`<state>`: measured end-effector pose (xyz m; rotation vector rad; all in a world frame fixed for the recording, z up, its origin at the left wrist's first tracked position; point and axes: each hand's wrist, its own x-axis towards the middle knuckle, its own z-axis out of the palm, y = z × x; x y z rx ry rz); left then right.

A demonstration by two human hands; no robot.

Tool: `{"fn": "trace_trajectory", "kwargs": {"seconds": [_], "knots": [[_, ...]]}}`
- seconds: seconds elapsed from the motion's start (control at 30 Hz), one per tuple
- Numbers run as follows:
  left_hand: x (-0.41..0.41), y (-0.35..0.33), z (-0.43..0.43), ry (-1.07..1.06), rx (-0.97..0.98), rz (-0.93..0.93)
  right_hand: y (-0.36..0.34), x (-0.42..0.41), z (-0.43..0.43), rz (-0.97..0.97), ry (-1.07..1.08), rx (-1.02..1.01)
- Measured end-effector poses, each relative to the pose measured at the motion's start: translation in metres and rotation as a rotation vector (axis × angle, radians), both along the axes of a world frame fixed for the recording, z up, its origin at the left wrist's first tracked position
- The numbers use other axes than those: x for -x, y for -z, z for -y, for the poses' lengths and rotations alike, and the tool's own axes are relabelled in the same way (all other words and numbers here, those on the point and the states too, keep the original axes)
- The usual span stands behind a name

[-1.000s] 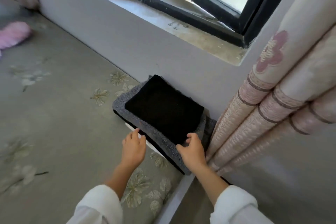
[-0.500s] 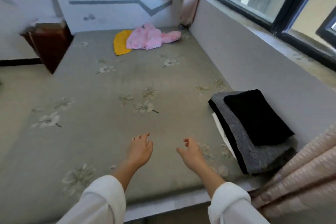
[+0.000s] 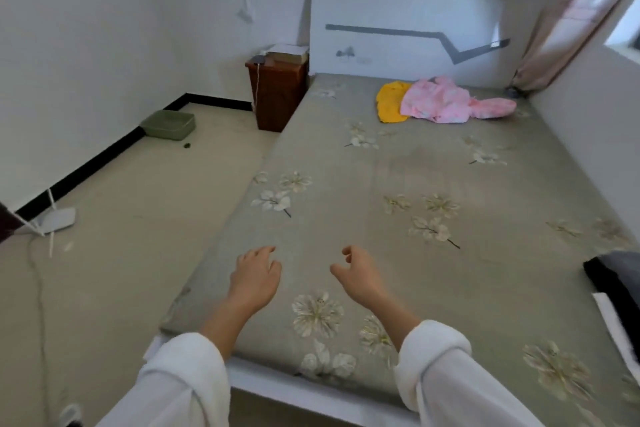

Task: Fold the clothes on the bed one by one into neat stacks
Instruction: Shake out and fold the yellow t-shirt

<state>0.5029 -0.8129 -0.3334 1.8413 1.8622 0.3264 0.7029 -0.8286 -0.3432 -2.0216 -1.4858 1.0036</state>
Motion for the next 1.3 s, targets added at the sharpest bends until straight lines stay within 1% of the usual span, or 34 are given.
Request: {"fn": "trace_trajectory", "kwargs": {"seconds": [0.17, 0.27, 0.4, 0.53, 0.77, 0.93, 1.13, 1.3], "knots": [[0.151, 0.0, -0.032, -0.062, -0.007, -0.083, 0.008, 0.145, -0.053, 0.034, -0.145, -0.009], [0.226, -0.005, -0.05, -0.119, -0.006, -0.113, 0.006, 0.221, -0.081, 0.021, -0.225, 0.01], [0.299, -0.007, -0.089, -0.149, -0.041, -0.13, 0.001, 0.301, -0.128, 0.046, -0.312, 0.002], [0.349, -0.001, -0.137, -0.154, -0.031, -0.11, 0.003, 0.36, -0.184, 0.081, -0.329, -0.021], [0.435, 0.006, -0.264, -0.076, -0.056, -0.123, 0.021, 0.44, -0.311, 0.122, -0.291, 0.005], [0.491, -0.003, -0.348, -0.032, -0.051, -0.158, 0.017, 0.482, -0.384, 0.164, -0.262, 0.034], [0.505, -0.015, -0.452, 0.069, -0.029, -0.294, 0.003, 0.503, -0.469, 0.205, -0.193, 0.021], [0.492, -0.02, -0.56, 0.196, -0.066, -0.295, -0.003, 0.501, -0.552, 0.324, -0.138, -0.024]]}}
